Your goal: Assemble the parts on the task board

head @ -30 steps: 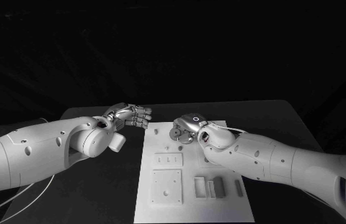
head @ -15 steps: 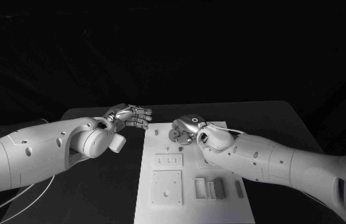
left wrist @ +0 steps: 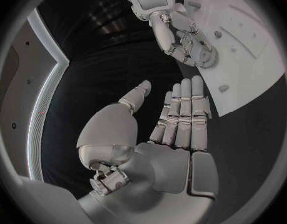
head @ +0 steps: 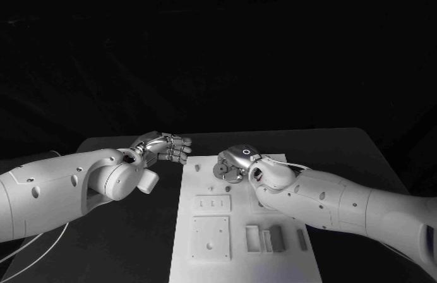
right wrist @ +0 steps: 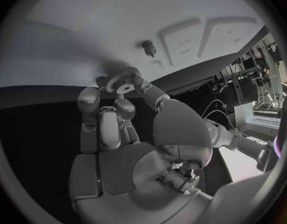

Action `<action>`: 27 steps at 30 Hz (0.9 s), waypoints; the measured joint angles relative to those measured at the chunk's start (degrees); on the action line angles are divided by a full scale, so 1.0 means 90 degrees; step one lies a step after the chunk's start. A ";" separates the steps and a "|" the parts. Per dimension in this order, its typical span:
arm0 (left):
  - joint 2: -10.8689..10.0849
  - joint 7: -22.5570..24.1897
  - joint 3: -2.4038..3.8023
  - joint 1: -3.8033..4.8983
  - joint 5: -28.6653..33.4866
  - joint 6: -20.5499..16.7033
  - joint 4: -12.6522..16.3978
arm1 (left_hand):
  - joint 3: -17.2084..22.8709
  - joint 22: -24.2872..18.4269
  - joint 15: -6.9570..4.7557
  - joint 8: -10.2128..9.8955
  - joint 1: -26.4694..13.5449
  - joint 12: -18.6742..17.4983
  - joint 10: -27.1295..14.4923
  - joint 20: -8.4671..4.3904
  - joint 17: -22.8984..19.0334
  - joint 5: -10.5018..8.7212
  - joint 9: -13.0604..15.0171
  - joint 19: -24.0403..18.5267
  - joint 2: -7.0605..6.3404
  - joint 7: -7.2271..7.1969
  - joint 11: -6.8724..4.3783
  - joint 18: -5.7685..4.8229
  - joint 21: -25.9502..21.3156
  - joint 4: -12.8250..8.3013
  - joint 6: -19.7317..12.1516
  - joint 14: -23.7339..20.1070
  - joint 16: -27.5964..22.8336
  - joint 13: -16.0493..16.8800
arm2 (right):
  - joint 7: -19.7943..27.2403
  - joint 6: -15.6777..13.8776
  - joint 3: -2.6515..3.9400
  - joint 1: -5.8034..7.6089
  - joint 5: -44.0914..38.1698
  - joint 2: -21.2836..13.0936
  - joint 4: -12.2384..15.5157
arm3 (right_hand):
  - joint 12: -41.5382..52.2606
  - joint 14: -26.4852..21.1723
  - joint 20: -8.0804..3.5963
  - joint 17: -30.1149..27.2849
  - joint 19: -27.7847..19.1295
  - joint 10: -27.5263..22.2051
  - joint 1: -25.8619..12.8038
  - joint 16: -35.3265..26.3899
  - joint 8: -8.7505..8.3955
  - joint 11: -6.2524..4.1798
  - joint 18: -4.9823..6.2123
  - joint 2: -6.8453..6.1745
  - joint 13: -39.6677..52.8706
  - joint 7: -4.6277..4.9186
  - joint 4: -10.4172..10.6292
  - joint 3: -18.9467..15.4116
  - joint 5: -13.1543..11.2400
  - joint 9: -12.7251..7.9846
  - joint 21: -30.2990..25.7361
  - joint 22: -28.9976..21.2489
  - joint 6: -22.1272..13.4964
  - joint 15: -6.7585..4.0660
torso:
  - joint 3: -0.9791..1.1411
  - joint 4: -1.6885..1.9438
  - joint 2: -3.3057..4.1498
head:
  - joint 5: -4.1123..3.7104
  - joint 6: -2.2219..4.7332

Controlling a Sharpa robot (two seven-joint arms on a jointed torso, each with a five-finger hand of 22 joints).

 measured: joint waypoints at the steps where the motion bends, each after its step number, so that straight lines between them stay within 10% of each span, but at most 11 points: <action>1: 0.0000 0.0000 0.0000 0.0000 0.0000 0.0000 0.0000 | 0.0000 0.0000 0.0000 0.0000 0.0000 0.0000 0.0000 0.0000 0.0000 0.0000 0.0000 0.0000 0.0000 0.0000 0.0000 0.0000 0.0000 0.0000 0.0000 0.0000 0.0000 0.0000 | -0.0001 0.0000 0.0000 0.0000 0.0002 0.0009 -0.0005 | 0.0000 0.0000 0.0000 0.0000 0.0000 0.0000 0.0000 0.0000 0.0000 0.0000 0.0000 0.0000 0.0000 0.0000 0.0000 0.0000 0.0000 0.0000 0.0000 0.0000 0.0000 0.0000 | 0.0000 -0.0001 0.0000 | 0.0000 0.0000; 27: 0.0010 -0.0006 0.0001 0.0000 -0.0001 -0.0001 -0.0006 | 0.0000 0.0000 0.0022 -0.0024 0.0000 0.0000 0.0000 0.0000 0.0012 0.0000 0.0010 0.0000 0.0000 0.0000 0.0000 0.0000 0.0000 0.0000 0.0000 0.0022 0.0000 0.0004 | 0.0002 0.0014 -0.0003 -0.0008 0.0061 0.0112 -0.0177 | -0.0025 0.0012 0.0002 -0.0029 -0.0001 0.0000 0.0005 0.0000 0.0012 0.0000 0.0001 -0.0007 0.0005 0.0015 -0.0001 -0.0002 -0.0024 0.0003 -0.0023 0.0000 -0.0015 0.0012 | 0.0009 -0.0002 0.0000 | -0.0007 0.0017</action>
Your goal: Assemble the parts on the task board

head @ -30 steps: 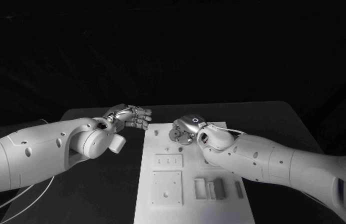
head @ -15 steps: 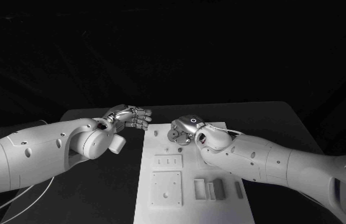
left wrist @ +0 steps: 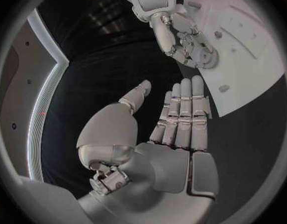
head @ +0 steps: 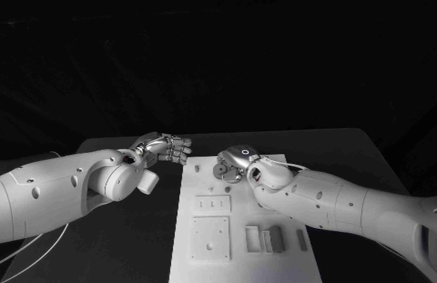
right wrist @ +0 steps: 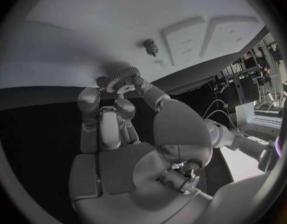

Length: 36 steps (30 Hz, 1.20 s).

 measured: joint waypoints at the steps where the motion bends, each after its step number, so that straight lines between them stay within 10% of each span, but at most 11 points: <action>1: 0.0000 0.0000 0.0000 0.0000 0.0000 0.0000 0.0000 | 0.0000 0.0002 0.0000 0.0000 0.0000 0.0000 0.0000 0.0000 0.0000 0.0000 0.0000 0.0000 0.0000 0.0000 0.0000 0.0000 0.0000 0.0000 0.0000 0.0000 0.0000 0.0000 | 0.0001 -0.0001 -0.0001 -0.0001 0.0000 0.0001 -0.0008 | 0.0000 -0.0004 0.0000 -0.0009 0.0000 0.0000 0.0028 0.0000 0.0000 0.0000 0.0000 -0.0028 0.0000 0.0000 0.0000 0.0000 0.0000 0.0000 0.0000 0.0000 0.0000 0.0005 | 0.0000 0.0000 0.0000 | 0.0000 0.0001; 36: -0.0004 -0.0013 0.0000 0.0000 -0.0002 0.0000 -0.0001 | 0.0000 0.0002 0.0000 0.0000 0.0000 0.0000 0.0000 0.0000 0.0011 0.0000 0.0005 0.0000 0.0000 0.0000 0.0000 -0.0058 0.0000 0.0000 0.0000 0.0000 -0.0024 0.0009 | 0.0023 0.0099 0.0002 0.0005 0.0252 -0.0079 0.0006 | -0.0074 -0.0135 0.0021 -0.0142 -0.0020 -0.0058 0.0027 -0.0074 -0.0394 0.0195 0.0002 -0.0312 0.0061 0.0289 0.0047 -0.0059 -0.0104 -0.0256 -0.0075 0.0000 -0.0433 0.0156 | -0.0004 -0.0001 0.0000 | -0.0004 -0.0014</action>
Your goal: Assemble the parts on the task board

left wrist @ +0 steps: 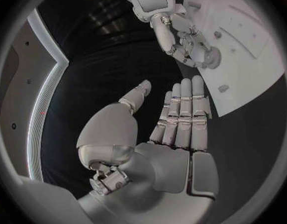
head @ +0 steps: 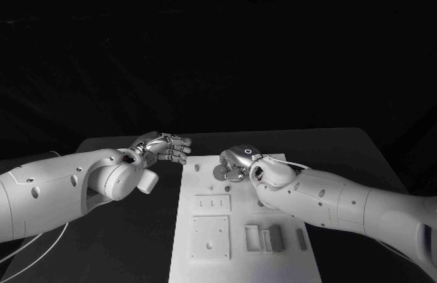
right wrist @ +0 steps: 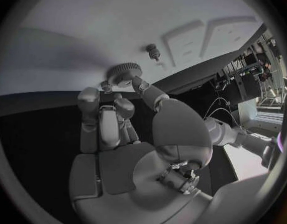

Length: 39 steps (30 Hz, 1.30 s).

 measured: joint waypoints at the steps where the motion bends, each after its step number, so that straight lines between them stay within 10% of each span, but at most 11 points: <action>1: 0.0000 0.0000 0.0000 0.0000 0.0000 0.0000 0.0001 | 0.0000 0.0000 0.0000 0.0000 0.0000 0.0000 0.0000 0.0000 0.0000 0.0000 0.0000 0.0000 0.0000 0.0000 0.0000 0.0000 0.0000 0.0000 0.0000 0.0000 0.0000 0.0000 | 0.0000 0.0010 0.0000 0.0000 0.0013 -0.0007 0.0004 | 0.0000 -0.0003 0.0000 -0.0004 0.0000 0.0000 -0.0027 0.0000 -0.0022 0.0000 0.0000 -0.0027 0.0000 0.0011 0.0013 -0.0013 0.0000 -0.0008 0.0000 0.0000 -0.0011 0.0003 | 0.0000 -0.0001 0.0000 | 0.0000 -0.0001; 18: -0.0017 -0.0001 0.0000 0.0000 -0.0007 -0.0002 -0.0016 | 0.0000 0.0005 -0.0013 0.0000 0.0000 -0.0024 0.0000 0.0000 0.0005 0.0000 0.0005 0.0000 0.0000 0.0000 0.0000 0.0055 0.0000 0.0000 0.0000 0.0013 0.0000 0.0002 | 0.0070 0.0026 0.0018 0.0043 0.0414 -0.0379 0.0520 | 0.0000 0.0032 0.0012 0.0075 0.0009 -0.0023 -0.0101 0.0000 -0.0036 0.0022 0.0000 -0.0100 0.0024 0.0028 0.0123 0.0000 -0.0044 -0.0032 0.0000 0.0000 -0.0053 0.0042 | 0.0008 -0.0005 -0.0001 | -0.0004 0.0010; 34: -0.0064 0.0021 0.0006 0.0000 -0.0027 -0.0009 -0.0252 | 0.0000 0.0010 -0.0023 0.0000 0.0000 -0.0024 0.0000 0.0000 0.0022 0.0000 0.0024 0.0000 0.0000 0.0000 0.0000 0.0059 -0.0025 0.0000 0.0000 0.0023 -0.0025 0.0023 | 0.0525 0.0089 0.0482 0.0457 0.1801 -0.1291 0.1037 | 0.0031 0.0040 0.0013 0.0100 0.0004 -0.0022 -0.0068 0.0000 0.0148 -0.0026 0.0000 0.0037 0.0073 -0.0091 0.0049 -0.0034 -0.0044 0.0045 0.0000 0.0000 0.0277 0.0005 | 0.0018 -0.0020 -0.0013 | 0.0001 0.0081; 39: -0.0089 0.0032 0.0006 0.0000 -0.0083 0.0002 -0.0328 | 0.0000 0.0026 -0.0034 0.0000 0.0000 0.0149 0.0368 -0.0026 0.0063 0.0000 0.0063 0.0027 0.0000 -0.0022 -0.0160 0.0062 -0.0025 0.0000 0.0093 0.0080 -0.0025 0.0139 | 0.1159 0.0290 0.0494 0.0516 0.2510 -0.1622 0.0937 | 0.0031 -0.0049 -0.0014 -0.0085 -0.0060 -0.0056 0.0054 -0.0043 0.0176 -0.0059 0.0001 0.0225 0.0072 -0.0102 -0.0037 0.0018 0.0081 0.0060 0.0000 0.0000 0.0288 -0.0046 | 0.0019 -0.0032 -0.0036 | 0.0007 0.0121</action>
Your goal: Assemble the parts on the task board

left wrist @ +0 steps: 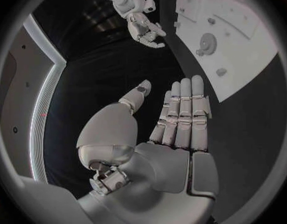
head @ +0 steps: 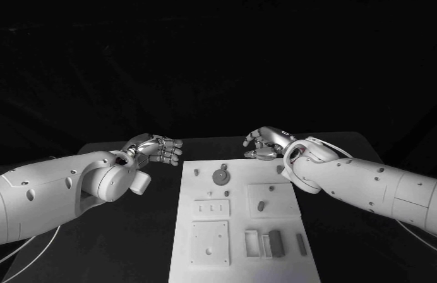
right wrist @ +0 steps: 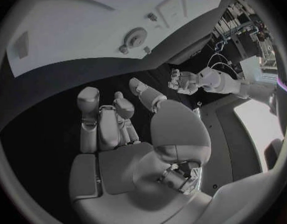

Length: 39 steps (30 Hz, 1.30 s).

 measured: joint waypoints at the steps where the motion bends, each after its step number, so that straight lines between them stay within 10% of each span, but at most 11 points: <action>1: -0.0002 0.0004 -0.0001 0.0000 -0.0009 0.0002 -0.0013 | 0.0000 0.0000 0.0000 0.0000 0.0000 0.0000 0.0010 -0.0009 0.0002 0.0000 0.0000 0.0010 0.0000 0.0000 -0.0010 0.0000 0.0000 0.0000 0.0000 0.0000 0.0000 0.0006 | 0.0091 0.0034 0.0002 0.0005 0.0087 -0.0035 -0.0018 | 0.0000 -0.0017 0.0000 -0.0011 0.0000 0.0000 0.0004 0.0000 0.0000 0.0000 0.0000 0.0004 0.0000 0.0000 0.0000 0.0000 0.0007 0.0000 0.0000 0.0000 0.0000 -0.0003 | 0.0001 -0.0004 -0.0004 | 0.0004 0.0001; 19: 0.0140 0.0155 -0.0011 -0.0021 -0.0088 0.0033 -0.0322 | 0.0043 0.0012 0.0000 -0.0101 0.0117 -0.0206 -0.0288 -0.0010 0.0069 0.0000 0.0005 0.0010 -0.0015 -0.0137 0.0151 -0.0016 0.0000 -0.0043 -0.0093 0.0000 -0.0093 -0.0040 | 0.1336 0.0678 -0.0005 -0.0029 0.0967 -0.0711 -0.1023 | -0.0081 -0.0534 0.0166 -0.0457 -0.0372 -0.0351 0.0334 -0.0159 0.0014 -0.0023 0.0061 -0.0074 0.0066 -0.0003 -0.0033 -0.0213 -0.0006 0.0068 -0.0075 0.0000 -0.0049 0.0002 | 0.0093 -0.0121 -0.0154 | -0.0078 -0.0040; 27: 0.0150 0.0153 -0.0011 -0.0027 -0.0095 0.0038 -0.0414 | 0.0043 0.0020 0.0000 -0.0101 0.0191 -0.0247 -0.0324 -0.0010 0.0086 0.0000 0.0010 0.0010 -0.0039 -0.0137 0.0186 -0.0062 0.0000 -0.0043 -0.0093 0.0000 -0.0123 -0.0040 | 0.1407 0.1006 -0.0056 -0.0147 0.1033 -0.0865 -0.1197 | -0.0173 -0.1199 0.0386 -0.0870 -0.0774 -0.0879 0.0650 -0.0343 -0.0214 -0.0168 0.0431 -0.0391 0.0172 -0.0168 -0.0042 -0.0309 -0.0050 0.0010 -0.0200 0.0000 -0.0587 -0.0079 | 0.0114 -0.0135 -0.0170 | -0.0089 -0.0054; 39: 0.0178 0.0147 -0.0014 -0.0050 -0.0112 0.0085 -0.0406 | 0.0016 0.0026 0.0000 -0.0186 0.0320 -0.0300 -0.0387 -0.0009 0.0139 0.0024 0.0033 0.0009 -0.0086 -0.0010 0.0201 -0.0064 -0.0032 -0.0070 -0.0172 0.0000 -0.0197 -0.0013 | 0.1456 0.1132 -0.0092 -0.0548 0.0858 -0.0581 -0.1701 | -0.0173 -0.1443 0.0443 -0.0836 -0.0875 -0.1071 0.0726 -0.0340 -0.0409 0.0025 0.0504 -0.0466 0.0223 0.0051 -0.0042 -0.0343 -0.0050 -0.0109 -0.0202 0.0000 -0.1124 0.0021 | 0.0115 -0.0130 -0.0164 | -0.0110 -0.0073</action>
